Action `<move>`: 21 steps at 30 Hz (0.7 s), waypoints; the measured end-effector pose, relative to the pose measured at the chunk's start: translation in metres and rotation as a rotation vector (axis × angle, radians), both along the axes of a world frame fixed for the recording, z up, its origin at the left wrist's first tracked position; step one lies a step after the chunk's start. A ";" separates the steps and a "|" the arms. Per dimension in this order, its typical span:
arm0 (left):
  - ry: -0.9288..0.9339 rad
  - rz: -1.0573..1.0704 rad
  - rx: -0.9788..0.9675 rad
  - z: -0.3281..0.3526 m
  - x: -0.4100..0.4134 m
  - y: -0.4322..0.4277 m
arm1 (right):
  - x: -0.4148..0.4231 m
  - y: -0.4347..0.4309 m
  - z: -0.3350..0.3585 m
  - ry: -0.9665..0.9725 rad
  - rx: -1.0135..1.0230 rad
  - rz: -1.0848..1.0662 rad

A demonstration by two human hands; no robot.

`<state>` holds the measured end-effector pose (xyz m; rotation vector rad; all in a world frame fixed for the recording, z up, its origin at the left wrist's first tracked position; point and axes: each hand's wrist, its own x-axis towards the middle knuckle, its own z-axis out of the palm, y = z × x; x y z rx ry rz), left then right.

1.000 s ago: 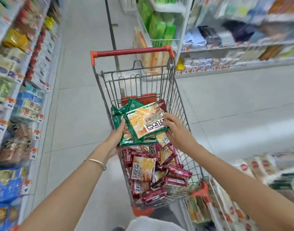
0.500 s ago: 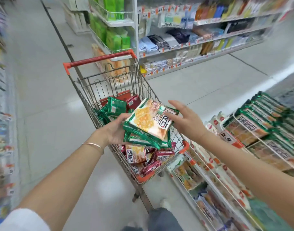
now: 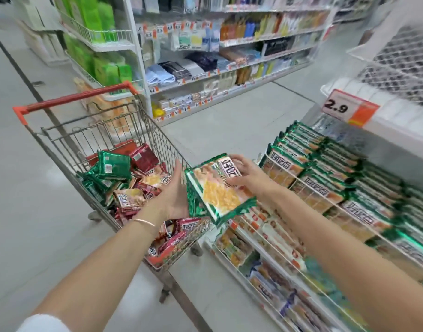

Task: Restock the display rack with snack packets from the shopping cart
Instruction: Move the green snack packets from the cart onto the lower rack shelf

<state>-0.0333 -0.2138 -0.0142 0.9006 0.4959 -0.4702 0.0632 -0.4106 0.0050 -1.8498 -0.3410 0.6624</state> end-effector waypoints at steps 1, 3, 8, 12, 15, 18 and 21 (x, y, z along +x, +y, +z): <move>0.016 -0.046 -0.040 -0.004 0.003 -0.005 | 0.000 -0.010 0.008 -0.051 -0.040 0.121; 0.061 -0.094 -0.087 -0.009 0.005 -0.018 | 0.000 -0.024 0.020 -0.146 -0.155 0.342; -0.106 -0.247 0.009 -0.020 0.003 -0.051 | -0.004 -0.045 0.017 -0.486 -0.374 0.211; -0.193 -0.256 0.004 -0.019 0.014 -0.064 | -0.019 -0.072 0.003 0.015 -0.296 -0.113; -0.199 -0.344 0.114 -0.005 0.033 -0.084 | -0.026 -0.095 -0.003 0.327 -0.152 -0.201; -0.175 -0.440 0.356 0.013 0.059 -0.109 | -0.028 -0.114 -0.007 0.343 -0.007 -0.348; -0.258 -0.552 0.557 0.027 0.093 -0.134 | -0.020 -0.126 -0.017 0.304 0.082 -0.583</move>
